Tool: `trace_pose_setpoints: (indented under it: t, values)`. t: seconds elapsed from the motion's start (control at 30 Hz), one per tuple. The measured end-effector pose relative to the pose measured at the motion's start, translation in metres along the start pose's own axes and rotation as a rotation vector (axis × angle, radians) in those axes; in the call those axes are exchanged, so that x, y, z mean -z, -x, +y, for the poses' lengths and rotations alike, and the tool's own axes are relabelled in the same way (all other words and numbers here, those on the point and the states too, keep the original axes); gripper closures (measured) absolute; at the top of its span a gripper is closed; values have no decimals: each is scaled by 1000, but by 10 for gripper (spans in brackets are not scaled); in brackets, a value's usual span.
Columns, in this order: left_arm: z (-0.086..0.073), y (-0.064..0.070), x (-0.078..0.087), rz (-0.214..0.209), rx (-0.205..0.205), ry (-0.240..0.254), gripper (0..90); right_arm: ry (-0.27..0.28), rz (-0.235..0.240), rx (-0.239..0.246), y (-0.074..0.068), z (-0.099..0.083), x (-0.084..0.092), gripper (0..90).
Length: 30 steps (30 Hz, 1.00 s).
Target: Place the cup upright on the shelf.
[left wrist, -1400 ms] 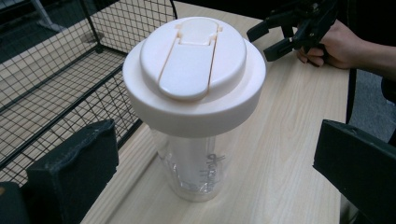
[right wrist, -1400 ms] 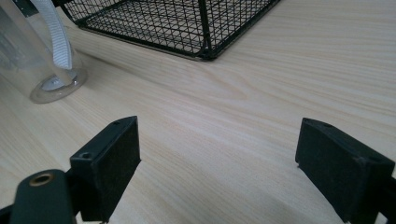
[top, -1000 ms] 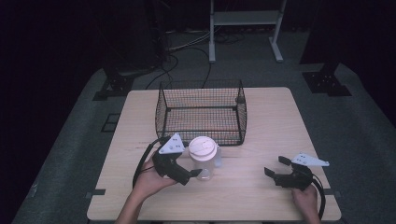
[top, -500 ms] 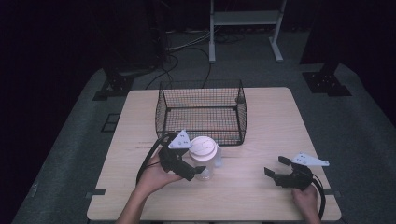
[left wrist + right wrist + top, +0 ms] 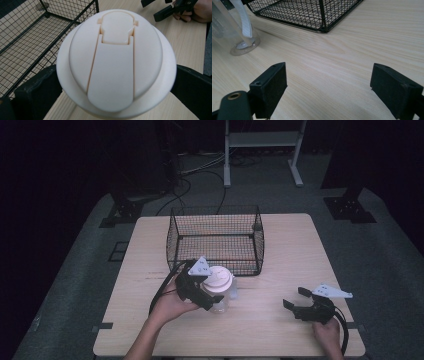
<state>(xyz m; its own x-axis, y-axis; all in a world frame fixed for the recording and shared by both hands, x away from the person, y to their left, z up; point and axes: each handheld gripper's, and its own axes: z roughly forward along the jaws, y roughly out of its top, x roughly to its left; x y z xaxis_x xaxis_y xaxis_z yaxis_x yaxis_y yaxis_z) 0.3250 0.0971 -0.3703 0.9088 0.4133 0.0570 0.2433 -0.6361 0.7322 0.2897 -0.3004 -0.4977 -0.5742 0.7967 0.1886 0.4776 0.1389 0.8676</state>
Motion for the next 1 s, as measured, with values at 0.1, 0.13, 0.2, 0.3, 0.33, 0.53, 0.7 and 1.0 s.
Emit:
trace_pose_setpoints:
  t: [0.1,0.13,0.2,0.3,0.33,0.53,0.7,1.0]
  values:
    - [1,-1,-3,-6,5,-8,0,1,1,1,0,0,0,129]
    - [1,-1,-4,-6,6,-12,0,1,1,1,0,0,0,129]
    - [2,-2,-6,-10,8,-21,0,0,1,1,0,0,0,129]
    - [3,-2,-8,-13,6,-30,0,0,1,1,0,0,0,129]
    - [4,-2,-9,-16,7,-33,0,0,1,1,0,0,0,129]
    - [6,-2,-12,-15,0,-66,0,0,1,2,0,0,0,129]
    - [7,-4,-12,-20,5,-66,42,2,2,2,0,0,1,129]
    - [8,-3,-11,-14,-5,-78,52,3,2,2,0,0,1,129]
